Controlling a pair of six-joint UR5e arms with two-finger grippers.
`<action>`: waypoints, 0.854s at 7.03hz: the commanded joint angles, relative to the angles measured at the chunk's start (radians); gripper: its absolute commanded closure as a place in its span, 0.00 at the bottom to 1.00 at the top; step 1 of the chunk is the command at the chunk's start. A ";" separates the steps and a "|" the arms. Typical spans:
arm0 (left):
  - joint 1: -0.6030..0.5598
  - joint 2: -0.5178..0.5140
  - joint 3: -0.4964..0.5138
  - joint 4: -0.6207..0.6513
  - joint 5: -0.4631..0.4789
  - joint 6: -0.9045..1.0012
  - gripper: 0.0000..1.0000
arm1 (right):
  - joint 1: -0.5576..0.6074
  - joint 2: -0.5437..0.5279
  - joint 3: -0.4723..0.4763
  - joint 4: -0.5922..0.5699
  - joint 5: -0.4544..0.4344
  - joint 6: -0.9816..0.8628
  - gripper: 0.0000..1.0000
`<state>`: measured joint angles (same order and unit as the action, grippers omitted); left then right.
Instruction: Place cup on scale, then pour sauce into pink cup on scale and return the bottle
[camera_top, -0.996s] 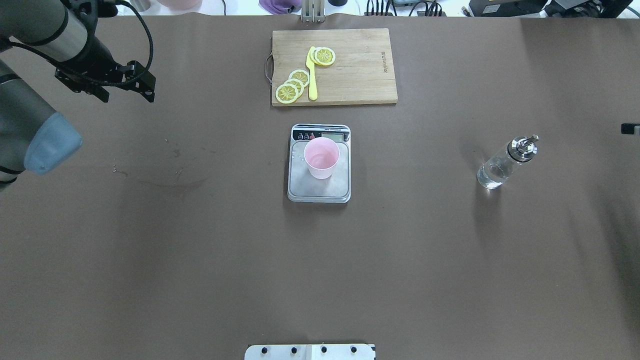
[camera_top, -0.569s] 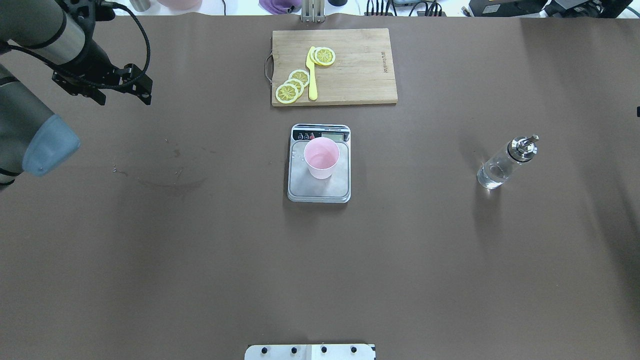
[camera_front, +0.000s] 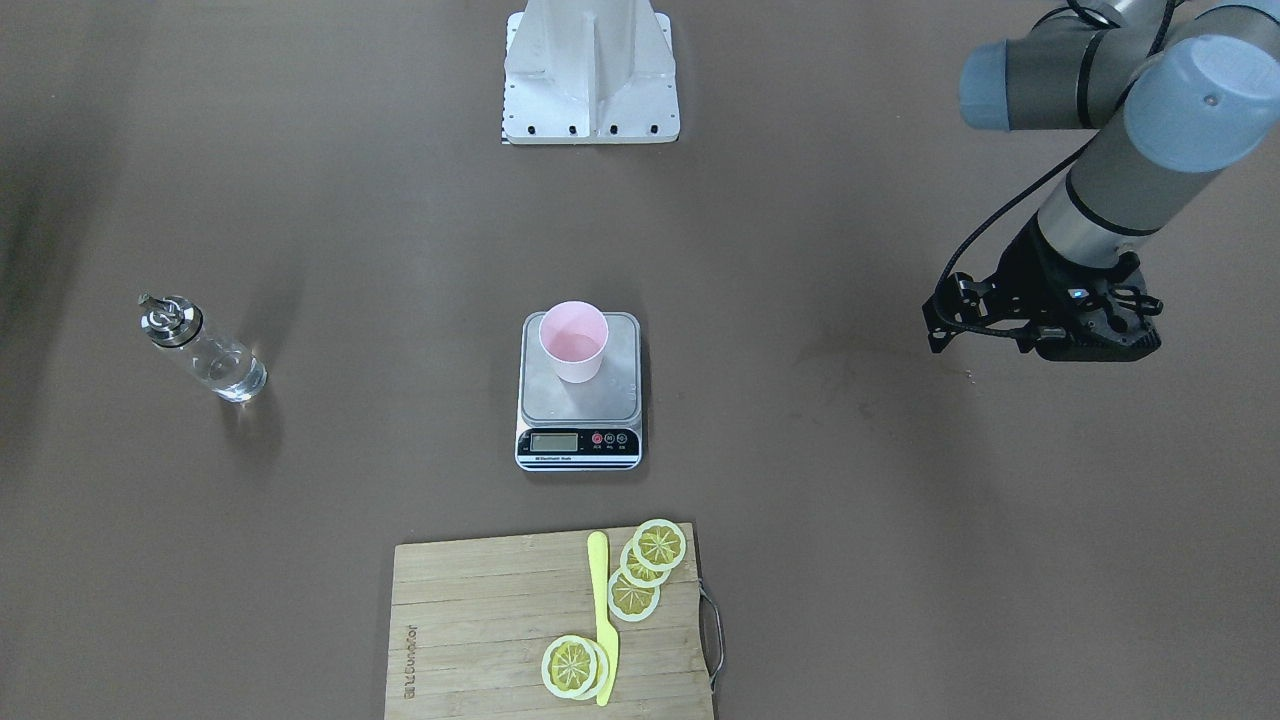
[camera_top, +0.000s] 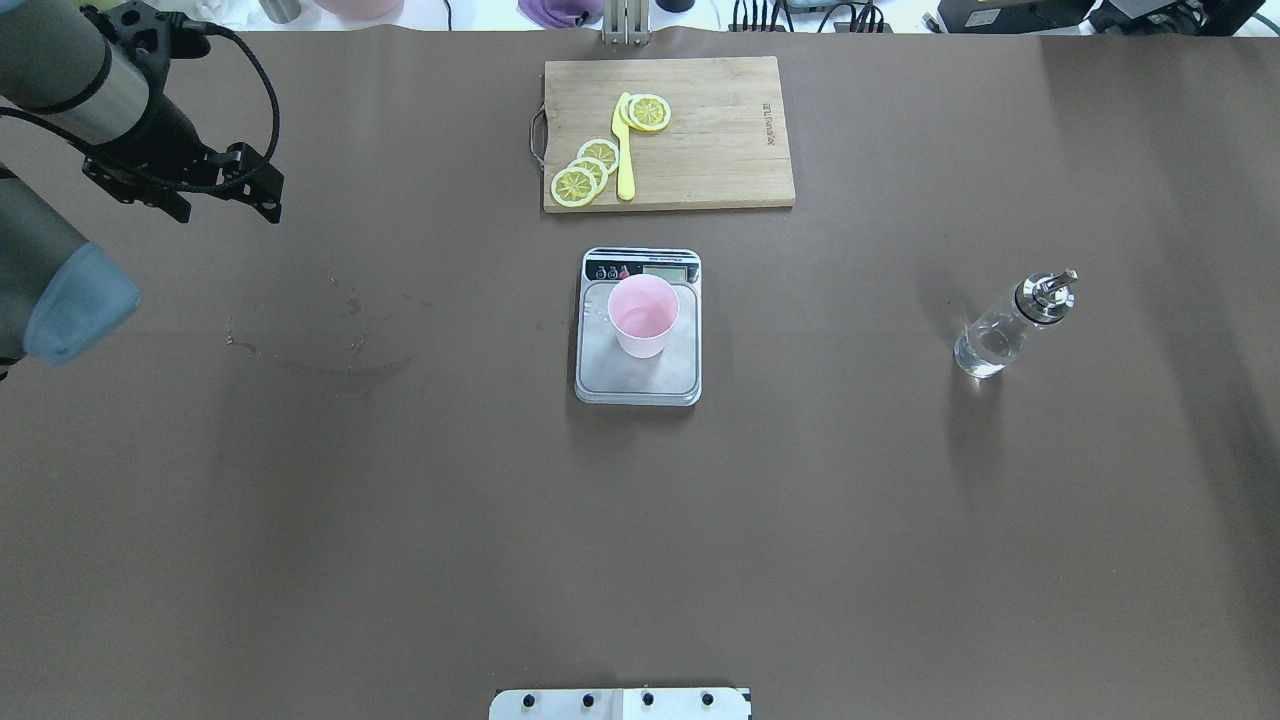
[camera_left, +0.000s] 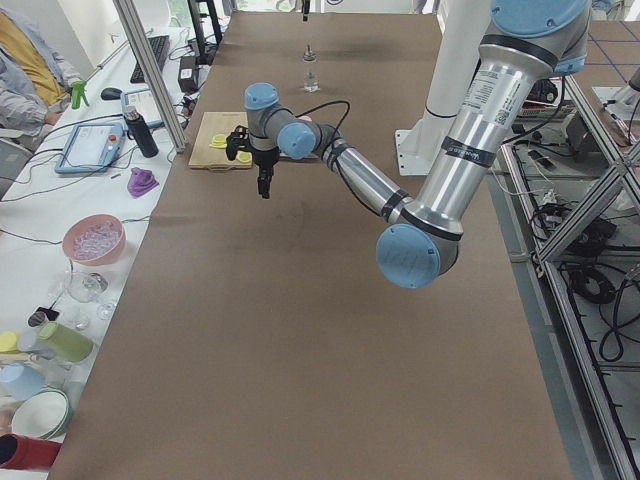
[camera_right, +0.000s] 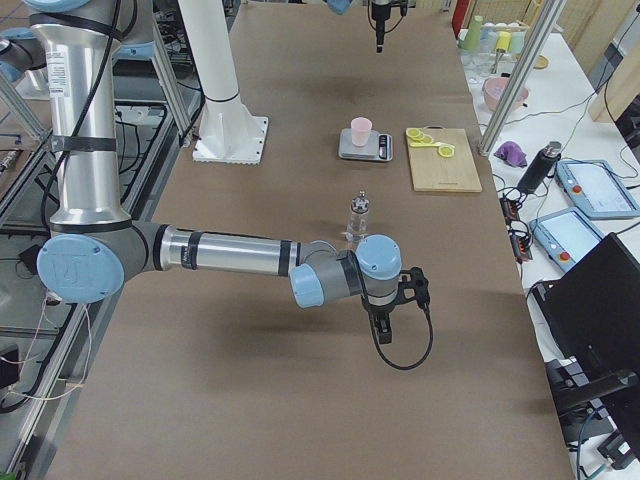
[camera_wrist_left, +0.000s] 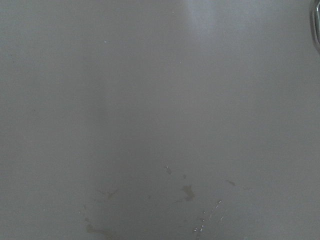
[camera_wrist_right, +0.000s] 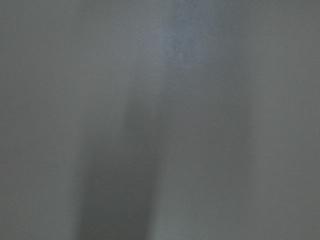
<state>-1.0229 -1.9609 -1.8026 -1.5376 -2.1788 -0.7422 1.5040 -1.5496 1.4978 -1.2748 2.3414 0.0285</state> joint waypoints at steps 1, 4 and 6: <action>-0.090 0.095 0.002 0.002 0.001 0.245 0.03 | 0.070 0.039 0.001 -0.142 -0.008 -0.169 0.00; -0.306 0.256 0.038 0.007 -0.012 0.681 0.02 | 0.082 0.034 -0.007 -0.146 0.009 -0.191 0.00; -0.374 0.301 0.086 0.152 -0.012 0.884 0.02 | 0.097 0.025 0.001 -0.146 0.010 -0.191 0.00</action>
<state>-1.3459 -1.6859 -1.7479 -1.4556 -2.1892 0.0165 1.5942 -1.5222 1.4970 -1.4202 2.3496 -0.1620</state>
